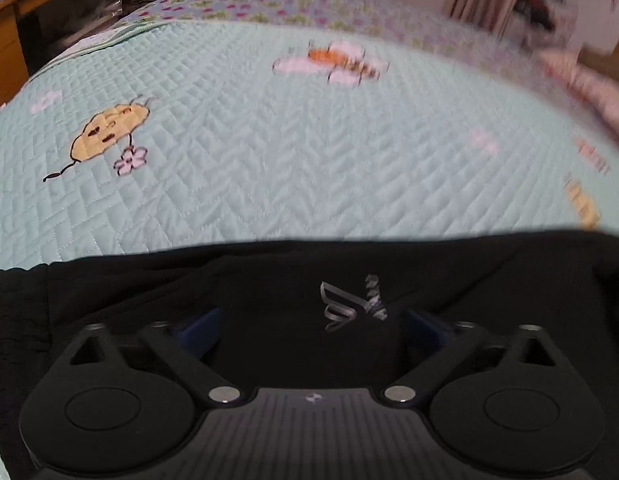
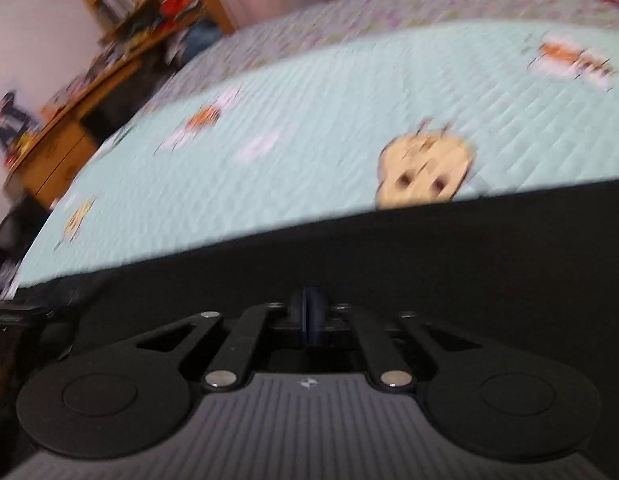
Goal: Fold clothes
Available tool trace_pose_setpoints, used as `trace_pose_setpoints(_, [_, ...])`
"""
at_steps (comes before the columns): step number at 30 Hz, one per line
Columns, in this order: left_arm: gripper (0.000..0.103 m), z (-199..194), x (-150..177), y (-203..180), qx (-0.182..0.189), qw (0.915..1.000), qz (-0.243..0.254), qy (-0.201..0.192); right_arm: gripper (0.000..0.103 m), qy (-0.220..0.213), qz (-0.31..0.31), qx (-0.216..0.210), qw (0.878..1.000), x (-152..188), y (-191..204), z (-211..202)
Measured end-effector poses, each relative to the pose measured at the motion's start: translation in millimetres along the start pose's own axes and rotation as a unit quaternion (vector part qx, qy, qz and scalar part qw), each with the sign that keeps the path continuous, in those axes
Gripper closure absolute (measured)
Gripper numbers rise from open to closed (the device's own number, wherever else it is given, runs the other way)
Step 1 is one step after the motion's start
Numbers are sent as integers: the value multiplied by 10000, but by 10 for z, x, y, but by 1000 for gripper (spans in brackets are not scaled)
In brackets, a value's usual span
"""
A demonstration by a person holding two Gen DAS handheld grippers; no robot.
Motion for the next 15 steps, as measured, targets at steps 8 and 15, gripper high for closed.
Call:
trace_pose_setpoints(8, [4, -265, -348, 765, -323, 9958, -624, -593, 41, -102, -487, -617, 9969, 61, 161, -220])
trace_pose_setpoints(15, [4, 176, -186, 67, -28, 9905, 1364, -183, 30, -345, 1229, -742, 9890, 85, -213, -540])
Point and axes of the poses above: each gripper's, at about its wrist camera, not at the fingertips, and z roughly the way its jaws point, y to its left, x to its underside, the point moved 10 cm from there along z, roughly the way its jaws point, and after that the axes turned 15 degrees about -y, right-handed, at the moved point
